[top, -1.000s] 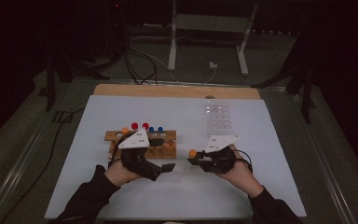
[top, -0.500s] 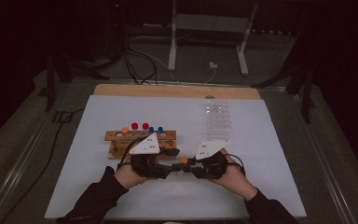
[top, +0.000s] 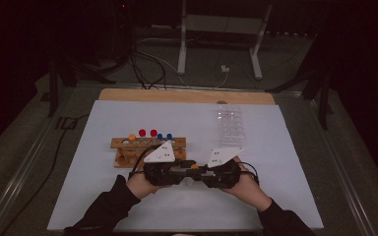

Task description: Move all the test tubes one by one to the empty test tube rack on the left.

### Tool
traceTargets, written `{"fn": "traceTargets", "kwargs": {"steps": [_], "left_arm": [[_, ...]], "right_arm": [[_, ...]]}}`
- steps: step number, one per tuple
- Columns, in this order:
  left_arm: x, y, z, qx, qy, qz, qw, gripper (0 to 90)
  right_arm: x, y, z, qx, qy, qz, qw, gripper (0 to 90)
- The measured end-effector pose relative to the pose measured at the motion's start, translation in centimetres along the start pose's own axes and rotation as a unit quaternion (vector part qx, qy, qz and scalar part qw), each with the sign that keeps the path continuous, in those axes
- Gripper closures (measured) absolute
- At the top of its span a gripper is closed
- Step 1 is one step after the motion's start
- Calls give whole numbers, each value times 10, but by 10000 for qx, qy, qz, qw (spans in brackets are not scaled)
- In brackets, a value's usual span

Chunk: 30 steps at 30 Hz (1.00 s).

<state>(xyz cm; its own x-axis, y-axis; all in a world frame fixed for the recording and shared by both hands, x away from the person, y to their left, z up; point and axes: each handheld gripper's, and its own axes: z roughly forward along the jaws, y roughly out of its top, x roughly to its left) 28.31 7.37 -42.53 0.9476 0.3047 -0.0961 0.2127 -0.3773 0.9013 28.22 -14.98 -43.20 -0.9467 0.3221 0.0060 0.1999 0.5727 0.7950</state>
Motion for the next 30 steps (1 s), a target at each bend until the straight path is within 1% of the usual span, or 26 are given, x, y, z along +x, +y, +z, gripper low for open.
{"fn": "traceTargets", "kwargs": {"steps": [2, 5, 6, 8, 10, 12, 14, 16, 18, 22, 24, 26, 27, 29, 30], "left_arm": [[2, 1, -2, -25, -16, -42, 10000, 708], [3, 1, -5, -72, 57, -17, 10000, 709], [3, 2, -7, -85, 112, -10, 9999, 710], [5, 3, -11, -150, 157, -41, 9998, 710], [6, 5, -15, -163, 201, -8, 9997, 711], [7, 6, -20, -213, 272, -14, 9994, 711], [9, 8, -26, -259, 363, 6, 9990, 711], [12, 11, -34, -341, 402, 11, 9986, 711], [14, 14, -42, -396, 526, 25, 9978, 711], [18, 20, -61, -544, 765, 72, 9956, 711], [20, 22, -71, -614, 889, 22, 9941, 711], [22, 23, -80, -681, 1009, 12, 9926, 711], [23, 24, -85, -695, 1098, 15, 9915, 711], [25, 25, -92, -740, 1205, -5, 9899, 712], [26, 25, -96, -756, 1274, -11, 9890, 711]], "right_arm": [[0, 0, -1, -59, 7, 25, 10000, 735], [-1, 0, -3, -145, -72, 54, 9999, 666], [-2, 0, -5, -199, -92, 76, 9997, 651], [-4, -1, -8, -284, -181, 124, 9994, 600], [-6, -3, -12, -345, -301, 194, 9988, 572], [-8, -5, -14, -369, -435, 237, 9981, 515], [-11, -8, -16, -385, -486, 313, 9976, 471], [-14, -11, -17, -402, -531, 418, 9969, 397], [-16, -14, -17, -364, -589, 444, 9966, 344], [-19, -22, -18, -351, -701, 583, 9952, 189], [-20, -27, -19, -368, -728, 674, 9944, 154], [-22, -32, -21, -351, -771, 752, 9936, 144], [-23, -34, -21, -338, -798, 763, 9933, 123], [-24, -38, -21, -238, -903, 756, 9927, 69], [-26, -40, -20, -218, -884, 788, 9927, 22]]}}
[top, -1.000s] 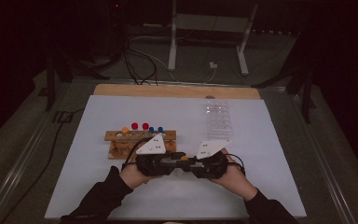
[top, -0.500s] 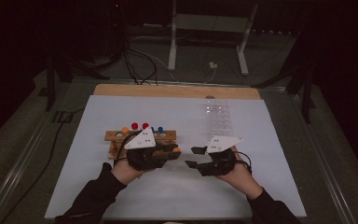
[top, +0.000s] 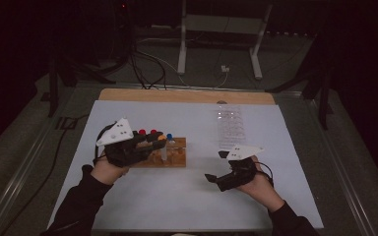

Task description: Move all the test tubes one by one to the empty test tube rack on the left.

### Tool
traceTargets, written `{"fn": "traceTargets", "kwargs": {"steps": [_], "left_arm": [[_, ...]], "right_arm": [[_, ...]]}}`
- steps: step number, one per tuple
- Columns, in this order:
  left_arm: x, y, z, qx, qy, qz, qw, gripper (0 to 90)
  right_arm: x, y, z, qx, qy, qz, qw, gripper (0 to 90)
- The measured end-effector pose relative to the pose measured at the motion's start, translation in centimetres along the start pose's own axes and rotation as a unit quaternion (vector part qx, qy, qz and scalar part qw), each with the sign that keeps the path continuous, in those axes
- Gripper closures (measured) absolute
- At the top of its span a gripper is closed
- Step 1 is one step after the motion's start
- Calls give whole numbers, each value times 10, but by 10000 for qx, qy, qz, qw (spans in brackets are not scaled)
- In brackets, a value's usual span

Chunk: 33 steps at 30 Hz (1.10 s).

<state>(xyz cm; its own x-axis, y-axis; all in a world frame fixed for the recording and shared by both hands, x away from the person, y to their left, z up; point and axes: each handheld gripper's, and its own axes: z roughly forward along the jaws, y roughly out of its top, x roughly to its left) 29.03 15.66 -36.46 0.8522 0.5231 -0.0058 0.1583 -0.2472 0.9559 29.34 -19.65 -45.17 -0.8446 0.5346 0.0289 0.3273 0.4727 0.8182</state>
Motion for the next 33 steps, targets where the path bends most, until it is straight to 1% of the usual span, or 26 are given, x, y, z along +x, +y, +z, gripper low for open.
{"fn": "traceTargets", "kwargs": {"steps": [3, 5, 7, 8, 11, 12, 14, 16, 18, 20, 21, 22, 24, 25, 28, 31, 33], "left_arm": [[6, 2, -10, 3, 201, -4, 9998, 711], [10, 3, -17, -31, 310, -34, 9995, 711], [15, 4, -25, -66, 406, -73, 9991, 711], [17, 4, -29, -90, 488, -63, 9987, 711], [23, 6, -40, -138, 683, -65, 9975, 711], [24, 6, -43, -163, 714, -66, 9973, 711], [27, 8, -50, -177, 840, -26, 9963, 711], [30, 8, -57, -227, 915, -53, 9955, 711], [34, 8, -62, -255, 989, -96, 9947, 711], [38, 6, -65, -255, 1095, -128, 9936, 711], [40, 5, -66, -248, 1087, -155, 9936, 711], [43, 4, -67, -235, 1159, -156, 9929, 711], [47, 1, -69, -247, 1150, -243, 9928, 712], [49, 0, -69, -216, 1228, -267, 9918, 711], [57, -6, -70, -152, 1322, -369, 9904, 711], [66, -14, -69, -109, 1376, -526, 9890, 711], [70, -19, -67, -95, 1372, -577, 9888, 712]], "right_arm": [[-3, -6, 0, 86, 18, -22, 10000, 0], [-3, -10, 0, 180, -43, -49, 9998, 0], [-4, -15, -1, 216, -85, -74, 9997, 0], [-4, -18, -1, 244, -80, -87, 9996, 0], [-6, -28, -1, 389, -56, -31, 9992, 0], [-6, -31, -1, 438, -122, -68, 9989, 0], [-7, -38, -2, 483, -119, -58, 9987, 0], [-8, -43, -4, 522, -179, -63, 9985, 0], [-9, -47, -7, 501, -168, -13, 9986, 0], [-11, -51, -9, 473, -212, 12, 9987, 0], [-11, -52, -11, 440, -212, 48, 9988, 0], [-11, -53, -12, 408, -189, 79, 9990, 0], [-11, -55, -14, 400, -211, 61, 9990, 0], [-11, -57, -15, 391, -206, 53, 9990, 0], [-11, -59, -17, 361, -220, 72, 9991, 0], [-11, -59, -19, 318, -232, 54, 9992, 0], [-11, -60, -19, 318, -223, 60, 9992, 0]]}}
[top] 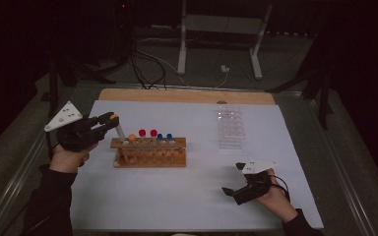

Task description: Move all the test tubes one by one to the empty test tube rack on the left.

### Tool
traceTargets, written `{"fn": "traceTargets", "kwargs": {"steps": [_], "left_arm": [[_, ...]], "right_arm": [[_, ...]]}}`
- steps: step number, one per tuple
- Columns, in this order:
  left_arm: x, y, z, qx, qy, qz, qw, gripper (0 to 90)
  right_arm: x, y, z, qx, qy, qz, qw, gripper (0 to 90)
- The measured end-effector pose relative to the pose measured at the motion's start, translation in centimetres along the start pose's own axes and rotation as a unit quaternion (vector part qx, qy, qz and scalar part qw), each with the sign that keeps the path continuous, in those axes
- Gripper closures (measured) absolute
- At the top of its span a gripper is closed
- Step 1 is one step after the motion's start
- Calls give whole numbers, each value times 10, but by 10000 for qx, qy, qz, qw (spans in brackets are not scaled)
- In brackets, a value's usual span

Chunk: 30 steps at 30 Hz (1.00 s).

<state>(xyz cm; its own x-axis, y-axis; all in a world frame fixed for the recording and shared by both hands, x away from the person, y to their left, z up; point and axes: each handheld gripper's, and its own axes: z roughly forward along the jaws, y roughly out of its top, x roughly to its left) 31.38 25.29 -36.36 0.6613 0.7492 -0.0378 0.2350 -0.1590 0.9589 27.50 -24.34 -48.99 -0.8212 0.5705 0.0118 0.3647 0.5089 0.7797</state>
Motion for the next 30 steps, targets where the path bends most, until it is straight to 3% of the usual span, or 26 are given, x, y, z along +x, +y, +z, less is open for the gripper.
{"fn": "traceTargets", "kwargs": {"steps": [5, 10, 13, 26, 30], "left_arm": [[8, -12, 11, 211, 90, -87, 9997, 712], [13, -20, 17, 192, 78, -224, 9995, 712], [14, -24, 22, 328, 107, -182, 9992, 712], [20, -46, 36, 612, 95, -331, 9975, 714], [21, -57, 44, 825, 86, -321, 9960, 714]], "right_arm": [[0, 0, -1, -9, 15, -2, 10000, 0], [-1, 0, 0, -4, -4, -9, 10000, 0], [0, 0, 0, 9, 6, -7, 10000, 0], [-1, 1, -1, 10, 69, 80, 9999, 0], [-2, 1, -2, 10, 101, 120, 9999, 0]]}}
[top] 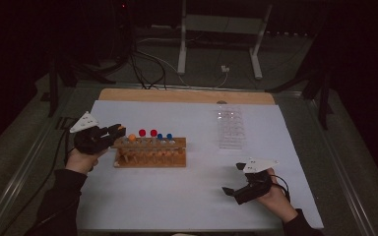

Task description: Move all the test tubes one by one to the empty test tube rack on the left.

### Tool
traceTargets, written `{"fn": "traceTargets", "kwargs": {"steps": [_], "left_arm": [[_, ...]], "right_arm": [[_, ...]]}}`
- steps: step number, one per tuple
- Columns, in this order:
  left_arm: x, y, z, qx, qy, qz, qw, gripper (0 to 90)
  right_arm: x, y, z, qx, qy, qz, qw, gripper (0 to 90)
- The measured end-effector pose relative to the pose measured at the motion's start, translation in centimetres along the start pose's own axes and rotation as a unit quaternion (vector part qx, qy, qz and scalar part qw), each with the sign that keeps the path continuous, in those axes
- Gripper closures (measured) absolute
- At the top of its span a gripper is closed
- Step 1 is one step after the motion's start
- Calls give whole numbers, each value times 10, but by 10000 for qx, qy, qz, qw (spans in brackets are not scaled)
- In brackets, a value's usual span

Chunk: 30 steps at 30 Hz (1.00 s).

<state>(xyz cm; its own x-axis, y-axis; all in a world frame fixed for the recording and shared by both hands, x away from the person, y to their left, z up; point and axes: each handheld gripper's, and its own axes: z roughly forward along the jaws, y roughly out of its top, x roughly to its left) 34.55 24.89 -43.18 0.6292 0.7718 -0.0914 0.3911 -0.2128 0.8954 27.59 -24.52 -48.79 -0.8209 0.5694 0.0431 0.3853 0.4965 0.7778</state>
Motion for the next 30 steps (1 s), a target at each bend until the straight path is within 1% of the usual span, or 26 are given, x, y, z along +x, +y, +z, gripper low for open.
{"fn": "traceTargets", "kwargs": {"steps": [2, 4, 8, 10, 12, 14, 17, 21, 22, 23, 26, 27, 28, 30], "left_arm": [[0, -4, 4, 61, -13, -22, 10000, 714], [-1, -6, 7, 102, -5, 3, 9999, 714], [1, -10, 8, 44, -39, 13, 10000, 714], [2, -12, 9, 67, -47, -36, 10000, 714], [2, -14, 8, 7, -59, -46, 10000, 713], [3, -16, 8, 14, -55, -38, 10000, 713], [4, -19, 7, -69, -84, -98, 9999, 713], [4, -21, 4, -69, -48, -48, 10000, 712], [3, -21, 4, -45, -24, -49, 10000, 712], [3, -21, 4, 16, -35, -1, 10000, 711], [1, -21, 5, 61, -125, 59, 9999, 703], [1, -21, 4, 69, -149, 21, 9999, 698], [2, -21, 4, 94, -185, 1, 9998, 687], [2, -20, 2, 165, -216, 60, 9996, 628]], "right_arm": [[0, 0, 0, 0, 17, 12, 10000, 0], [0, 0, 0, 7, 5, -1, 10000, 0], [0, 0, 0, 10, 13, 8, 10000, 0], [0, 0, 0, 0, 7, 4, 10000, 0], [0, 0, 0, -11, 11, 26, 10000, 0], [0, 0, -1, 3, 0, 27, 10000, 0], [0, 0, -1, -7, 11, 35, 10000, 0], [0, 0, -1, 0, 12, 26, 10000, 0], [0, 0, -1, 1, 19, 30, 10000, 0], [0, 0, -1, -5, 30, 38, 10000, 0], [0, 0, -1, -1, 33, 34, 10000, 0], [0, 0, -1, 13, 33, 41, 10000, 0], [0, 0, 0, 19, 38, 40, 10000, 0], [0, 0, -1, 15, 43, 46, 10000, 0]]}}
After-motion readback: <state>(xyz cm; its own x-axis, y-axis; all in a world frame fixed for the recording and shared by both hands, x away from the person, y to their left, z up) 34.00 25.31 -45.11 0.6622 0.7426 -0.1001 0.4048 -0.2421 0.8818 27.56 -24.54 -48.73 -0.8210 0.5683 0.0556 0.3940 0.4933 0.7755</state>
